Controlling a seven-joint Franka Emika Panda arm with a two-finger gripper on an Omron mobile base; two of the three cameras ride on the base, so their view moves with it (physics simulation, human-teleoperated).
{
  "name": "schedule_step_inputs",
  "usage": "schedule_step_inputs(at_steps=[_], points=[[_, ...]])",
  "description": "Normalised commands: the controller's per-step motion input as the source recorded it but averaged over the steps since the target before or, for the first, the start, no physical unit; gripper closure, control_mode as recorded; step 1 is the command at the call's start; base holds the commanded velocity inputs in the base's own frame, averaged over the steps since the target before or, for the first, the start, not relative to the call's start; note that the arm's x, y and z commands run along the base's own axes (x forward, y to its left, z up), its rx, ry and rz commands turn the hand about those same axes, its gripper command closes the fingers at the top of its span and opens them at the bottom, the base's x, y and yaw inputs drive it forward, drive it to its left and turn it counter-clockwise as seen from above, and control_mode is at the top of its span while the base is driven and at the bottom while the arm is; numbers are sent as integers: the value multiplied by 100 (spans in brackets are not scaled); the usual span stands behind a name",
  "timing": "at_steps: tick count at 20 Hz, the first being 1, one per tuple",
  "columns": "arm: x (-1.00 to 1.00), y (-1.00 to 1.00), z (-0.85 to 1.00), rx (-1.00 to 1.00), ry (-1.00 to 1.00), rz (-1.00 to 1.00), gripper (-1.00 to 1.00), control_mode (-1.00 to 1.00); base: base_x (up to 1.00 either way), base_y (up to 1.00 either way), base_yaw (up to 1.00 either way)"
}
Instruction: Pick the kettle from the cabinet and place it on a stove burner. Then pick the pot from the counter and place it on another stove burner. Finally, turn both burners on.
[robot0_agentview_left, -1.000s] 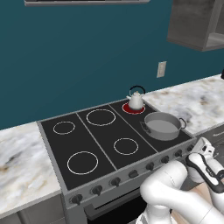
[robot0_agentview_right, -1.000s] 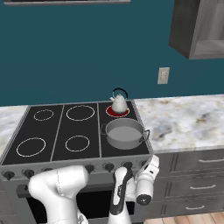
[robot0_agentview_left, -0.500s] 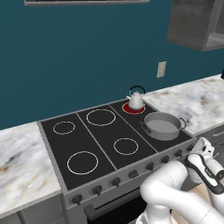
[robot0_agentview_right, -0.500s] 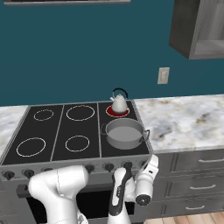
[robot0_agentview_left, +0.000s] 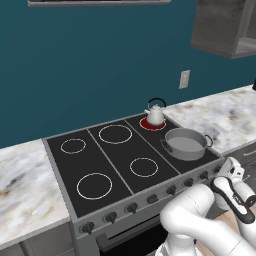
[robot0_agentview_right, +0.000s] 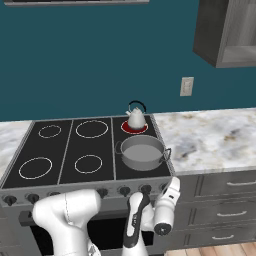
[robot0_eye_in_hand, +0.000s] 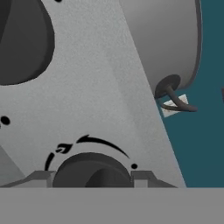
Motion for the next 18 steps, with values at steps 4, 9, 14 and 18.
schedule_step_inputs(at_steps=[4, 9, 14, 18], points=[[0, 2, 0, -8, 0, 0, -100, -100, 0, 0, 0], [0, 2, -3, -3, 5, 0, -100, -100, 0, 0, 0], [-2, -15, 0, 0, 0, 0, -100, -100, 0, 0, 0], [-12, -24, 1, 0, 0, 0, -100, -100, 0, 0, 0]])
